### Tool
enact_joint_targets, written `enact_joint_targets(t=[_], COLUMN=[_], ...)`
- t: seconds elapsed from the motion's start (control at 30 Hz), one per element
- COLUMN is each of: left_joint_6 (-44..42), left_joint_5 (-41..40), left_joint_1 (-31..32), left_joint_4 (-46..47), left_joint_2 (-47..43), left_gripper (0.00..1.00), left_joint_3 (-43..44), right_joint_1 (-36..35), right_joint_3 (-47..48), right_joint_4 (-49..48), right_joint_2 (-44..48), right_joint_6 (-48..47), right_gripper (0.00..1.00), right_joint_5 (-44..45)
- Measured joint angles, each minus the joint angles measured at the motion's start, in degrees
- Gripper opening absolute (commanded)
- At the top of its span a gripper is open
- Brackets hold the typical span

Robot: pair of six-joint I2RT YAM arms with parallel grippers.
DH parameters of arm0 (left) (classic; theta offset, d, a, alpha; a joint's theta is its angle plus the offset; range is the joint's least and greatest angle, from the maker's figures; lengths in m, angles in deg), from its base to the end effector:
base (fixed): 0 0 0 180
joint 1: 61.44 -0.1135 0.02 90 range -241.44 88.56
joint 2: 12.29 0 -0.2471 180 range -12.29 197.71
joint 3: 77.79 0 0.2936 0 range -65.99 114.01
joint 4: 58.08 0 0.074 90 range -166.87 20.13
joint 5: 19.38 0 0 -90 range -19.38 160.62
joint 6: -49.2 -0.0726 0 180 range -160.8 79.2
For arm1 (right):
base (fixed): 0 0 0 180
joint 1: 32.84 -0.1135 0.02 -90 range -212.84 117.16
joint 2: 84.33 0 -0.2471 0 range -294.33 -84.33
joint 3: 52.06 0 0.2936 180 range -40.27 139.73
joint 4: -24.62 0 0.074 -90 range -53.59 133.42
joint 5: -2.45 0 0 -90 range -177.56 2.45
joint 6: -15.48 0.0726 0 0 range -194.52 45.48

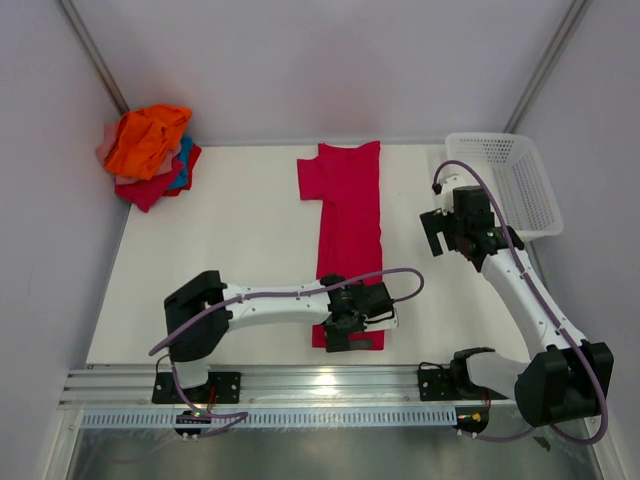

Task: Fold and stack the t-shirts
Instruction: Grab the bottom of the folded rectangular tshirt with left arm

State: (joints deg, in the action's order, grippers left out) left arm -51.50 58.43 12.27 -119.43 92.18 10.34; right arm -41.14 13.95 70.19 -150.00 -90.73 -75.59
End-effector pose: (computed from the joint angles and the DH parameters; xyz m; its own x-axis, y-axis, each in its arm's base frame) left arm 0.1253 -0.3743 0.1285 -0.0974 0.9804 -0.1712 0.9604 0.1378 0.2423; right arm 0.3128 0.0304 0.2374 -0.6755 -0.3745 -0.6352 -0.1930 0.9212 -0.3379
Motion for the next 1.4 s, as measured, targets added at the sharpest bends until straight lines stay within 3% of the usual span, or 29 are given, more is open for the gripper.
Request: enact_joint_targets(t=[0.87,1.4], left_joint_6=[1.5,1.9], left_joint_5=[5.1,6.3], left_joint_1=[4.6,5.4], left_joint_4=[-0.2,1.0], left_joint_2=[4.7,9.0], left_gripper=[0.99,0.99], left_joint_3=[4.2,5.8], right_joint_1=[0.0,0.0], right_joint_3=[1.2,1.2], right_joint_4=[-0.9,-1.2], right_joint_2=[-2.7,1.2], right_joint_6=[0.5,0.5], right_gripper=[0.99,0.99], right_joint_5=[0.1,0.1])
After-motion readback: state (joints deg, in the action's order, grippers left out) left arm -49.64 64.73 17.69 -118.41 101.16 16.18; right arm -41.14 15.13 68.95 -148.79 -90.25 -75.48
